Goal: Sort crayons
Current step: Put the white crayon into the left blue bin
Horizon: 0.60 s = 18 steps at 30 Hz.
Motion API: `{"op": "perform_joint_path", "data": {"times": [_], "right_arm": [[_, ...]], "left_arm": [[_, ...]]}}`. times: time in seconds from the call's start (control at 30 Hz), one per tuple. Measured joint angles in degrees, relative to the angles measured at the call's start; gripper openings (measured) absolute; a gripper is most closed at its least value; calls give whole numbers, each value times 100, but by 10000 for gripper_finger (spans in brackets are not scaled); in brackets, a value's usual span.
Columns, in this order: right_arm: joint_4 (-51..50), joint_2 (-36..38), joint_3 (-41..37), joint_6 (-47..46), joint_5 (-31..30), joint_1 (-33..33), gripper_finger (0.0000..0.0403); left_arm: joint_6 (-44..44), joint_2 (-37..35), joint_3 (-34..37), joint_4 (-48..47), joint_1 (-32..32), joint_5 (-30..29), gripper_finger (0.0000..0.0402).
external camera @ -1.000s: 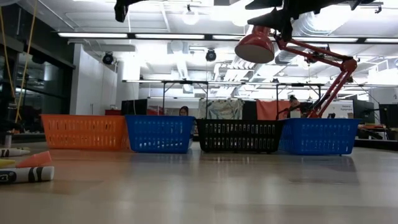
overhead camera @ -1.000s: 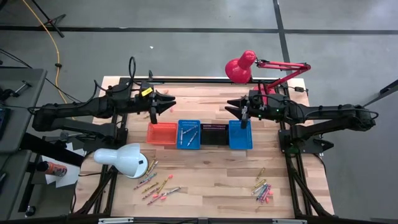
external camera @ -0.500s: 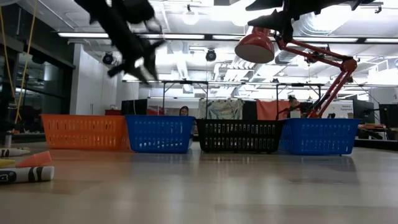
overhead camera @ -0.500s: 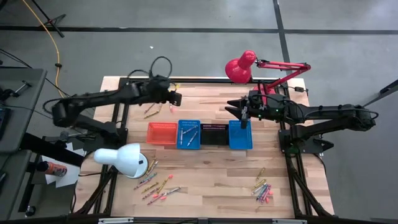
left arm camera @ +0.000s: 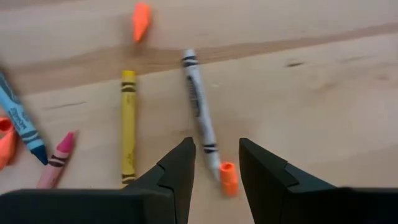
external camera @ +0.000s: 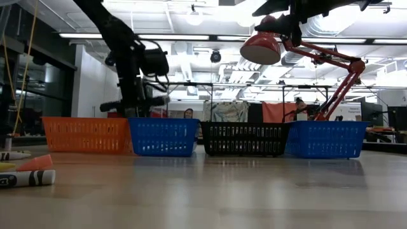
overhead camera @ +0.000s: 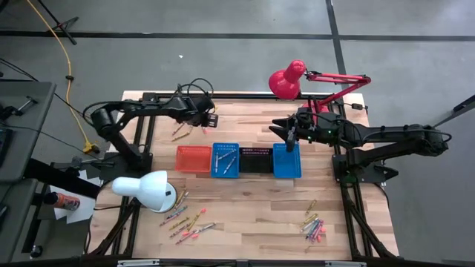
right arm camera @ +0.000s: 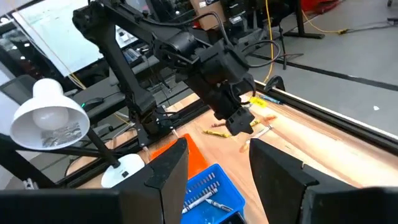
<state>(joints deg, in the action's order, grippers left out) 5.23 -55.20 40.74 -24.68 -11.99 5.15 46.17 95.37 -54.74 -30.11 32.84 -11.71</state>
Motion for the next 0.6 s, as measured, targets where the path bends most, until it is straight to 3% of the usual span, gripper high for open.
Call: {"op": "perform_joint_path", "data": {"times": [0.6], "right_arm": [[-270,-2,-31,-99,4,0,165]], "left_arm": [[321,349,0,544,489,244,113]]}}
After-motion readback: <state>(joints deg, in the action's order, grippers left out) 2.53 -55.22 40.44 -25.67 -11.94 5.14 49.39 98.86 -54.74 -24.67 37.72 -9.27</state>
